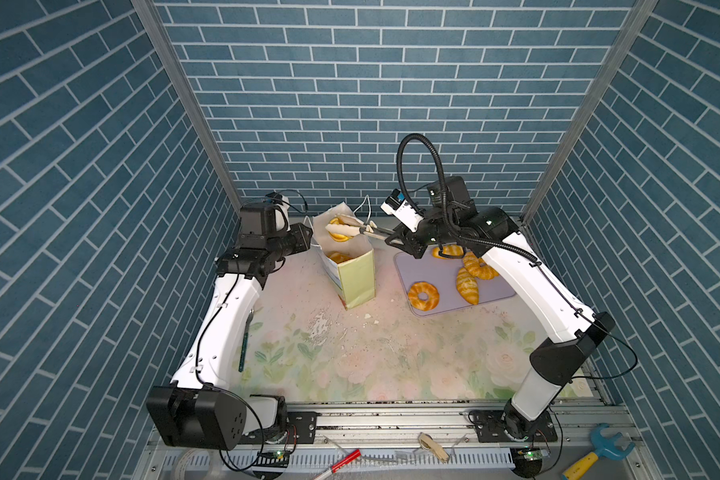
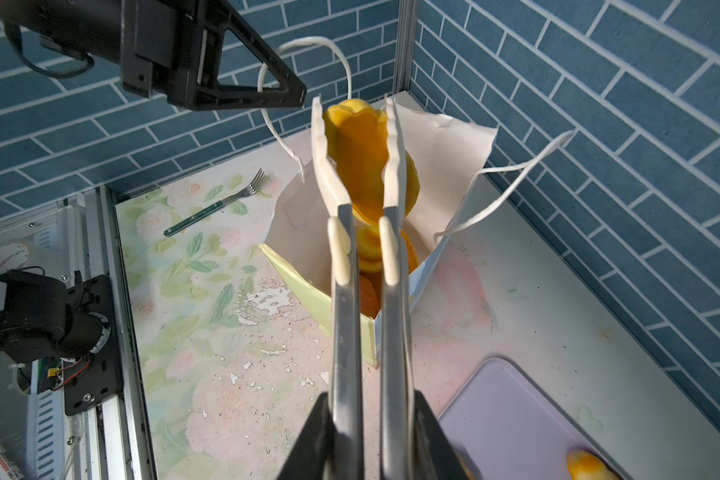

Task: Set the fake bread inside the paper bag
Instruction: 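Open the tongs with the right gripper to drop the bun half into the bag, then move the open tongs back over the tray with the right gripper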

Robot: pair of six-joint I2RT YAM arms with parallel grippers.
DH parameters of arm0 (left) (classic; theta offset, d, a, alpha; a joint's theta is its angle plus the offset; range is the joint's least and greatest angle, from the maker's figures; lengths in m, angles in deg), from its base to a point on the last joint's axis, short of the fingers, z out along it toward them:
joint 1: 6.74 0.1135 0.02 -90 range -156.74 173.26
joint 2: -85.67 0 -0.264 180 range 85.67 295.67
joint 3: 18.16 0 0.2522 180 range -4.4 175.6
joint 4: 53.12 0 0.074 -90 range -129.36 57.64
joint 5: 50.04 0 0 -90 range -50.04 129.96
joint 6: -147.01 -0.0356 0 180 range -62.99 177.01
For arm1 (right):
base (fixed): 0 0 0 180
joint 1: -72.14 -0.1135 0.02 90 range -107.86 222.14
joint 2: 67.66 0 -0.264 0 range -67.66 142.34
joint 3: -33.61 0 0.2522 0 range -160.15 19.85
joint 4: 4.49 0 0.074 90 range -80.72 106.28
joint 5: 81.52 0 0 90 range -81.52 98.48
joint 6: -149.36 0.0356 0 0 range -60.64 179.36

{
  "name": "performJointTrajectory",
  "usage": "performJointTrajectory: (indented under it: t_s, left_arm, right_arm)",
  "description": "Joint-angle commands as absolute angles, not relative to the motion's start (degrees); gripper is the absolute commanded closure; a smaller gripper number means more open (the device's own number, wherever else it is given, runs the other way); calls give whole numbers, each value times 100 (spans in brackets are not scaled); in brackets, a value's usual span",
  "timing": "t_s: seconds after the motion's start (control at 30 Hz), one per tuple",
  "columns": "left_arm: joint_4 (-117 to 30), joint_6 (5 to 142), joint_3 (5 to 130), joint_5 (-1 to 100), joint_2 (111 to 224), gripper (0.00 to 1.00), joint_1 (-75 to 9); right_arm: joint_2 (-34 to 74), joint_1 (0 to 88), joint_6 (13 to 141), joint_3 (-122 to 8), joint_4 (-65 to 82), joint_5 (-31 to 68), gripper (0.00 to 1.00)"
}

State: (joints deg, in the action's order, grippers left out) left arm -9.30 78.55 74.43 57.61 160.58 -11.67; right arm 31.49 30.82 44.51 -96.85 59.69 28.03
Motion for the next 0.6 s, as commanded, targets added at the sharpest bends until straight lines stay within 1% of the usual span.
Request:
performJointTrajectory:
  t_s: [0.0, 0.1, 0.23, 0.4, 0.57]
  left_arm:
    - [-939, 7813, 7389, 5760, 16003, 72, -1201]
    - [-938, 7814, 7395, 5771, 16022, 74, -1201]
    - [-952, 7848, 7420, 5840, 16020, 77, -1201]
    - [-939, 7850, 7447, 5849, 16043, 80, -1201]
    - [-953, 7847, 7428, 5895, 16085, 82, -1201]
  right_arm:
    - [3143, 2997, 4181, -9799, 5876, 2632, 65]
    - [3174, 2971, 4170, -9861, 5885, 2509, 60]
    - [3039, 2938, 4248, -9792, 5709, 2353, 57]
    - [2659, 2943, 4371, -9438, 5206, 2176, 56]
    - [2187, 3013, 4446, -9113, 4751, 1487, 57]
